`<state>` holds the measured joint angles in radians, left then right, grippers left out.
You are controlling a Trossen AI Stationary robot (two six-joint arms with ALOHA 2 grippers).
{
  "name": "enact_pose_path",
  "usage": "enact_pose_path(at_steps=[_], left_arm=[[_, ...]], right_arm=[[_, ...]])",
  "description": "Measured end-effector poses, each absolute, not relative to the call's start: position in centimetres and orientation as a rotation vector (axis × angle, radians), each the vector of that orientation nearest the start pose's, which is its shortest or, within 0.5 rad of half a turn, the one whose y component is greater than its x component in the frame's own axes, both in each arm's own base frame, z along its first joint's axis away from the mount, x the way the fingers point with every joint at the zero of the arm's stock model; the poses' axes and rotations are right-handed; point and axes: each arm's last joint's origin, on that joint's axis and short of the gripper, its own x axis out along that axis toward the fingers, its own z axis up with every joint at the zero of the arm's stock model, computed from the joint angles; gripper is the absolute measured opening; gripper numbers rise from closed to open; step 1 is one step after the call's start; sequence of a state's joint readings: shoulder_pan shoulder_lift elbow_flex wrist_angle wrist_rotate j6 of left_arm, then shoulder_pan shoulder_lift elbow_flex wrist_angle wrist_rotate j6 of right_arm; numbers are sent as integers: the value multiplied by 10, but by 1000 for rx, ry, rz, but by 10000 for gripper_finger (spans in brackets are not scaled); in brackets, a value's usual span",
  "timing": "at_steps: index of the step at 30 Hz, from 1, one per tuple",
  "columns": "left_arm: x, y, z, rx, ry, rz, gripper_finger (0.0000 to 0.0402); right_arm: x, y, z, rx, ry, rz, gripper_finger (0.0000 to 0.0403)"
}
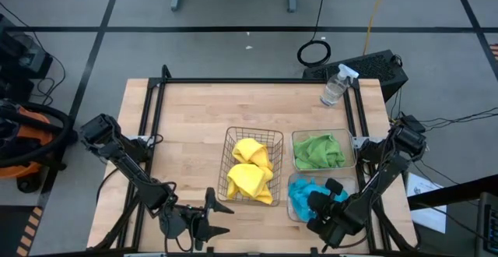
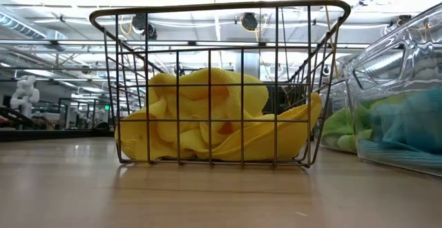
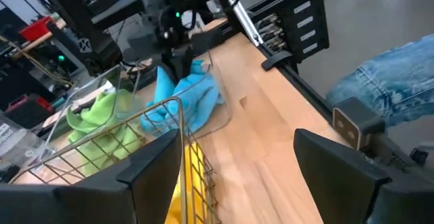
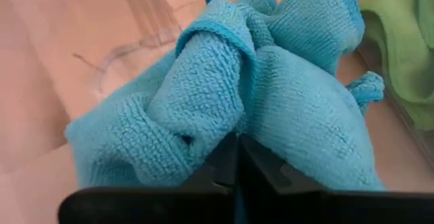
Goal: Sort microfiber towel by color & place in baskets
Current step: Put the blue microfiber cloth into the bottom transparent bin
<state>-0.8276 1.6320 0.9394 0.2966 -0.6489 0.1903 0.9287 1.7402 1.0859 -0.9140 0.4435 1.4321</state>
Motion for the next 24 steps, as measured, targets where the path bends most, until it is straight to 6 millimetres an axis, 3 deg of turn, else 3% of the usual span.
enact_pose_path(at_steps=[5,8,17,20,24], left_arm=[[254,-238,222,457,275,-212,289],[258,-236,226,448,253,-320,279],[270,-201,261,417,162,-275,206],[273,-187,271,393,144,-241,184],[277,-172,274,395,174,-202,163]], right_arm=[[188,237,207,270,1100,-409,2],[187,238,233,247,1096,-356,2],[177,213,288,49,993,-173,1],[172,206,293,128,1034,-160,0],[165,206,270,278,1231,-159,0]])
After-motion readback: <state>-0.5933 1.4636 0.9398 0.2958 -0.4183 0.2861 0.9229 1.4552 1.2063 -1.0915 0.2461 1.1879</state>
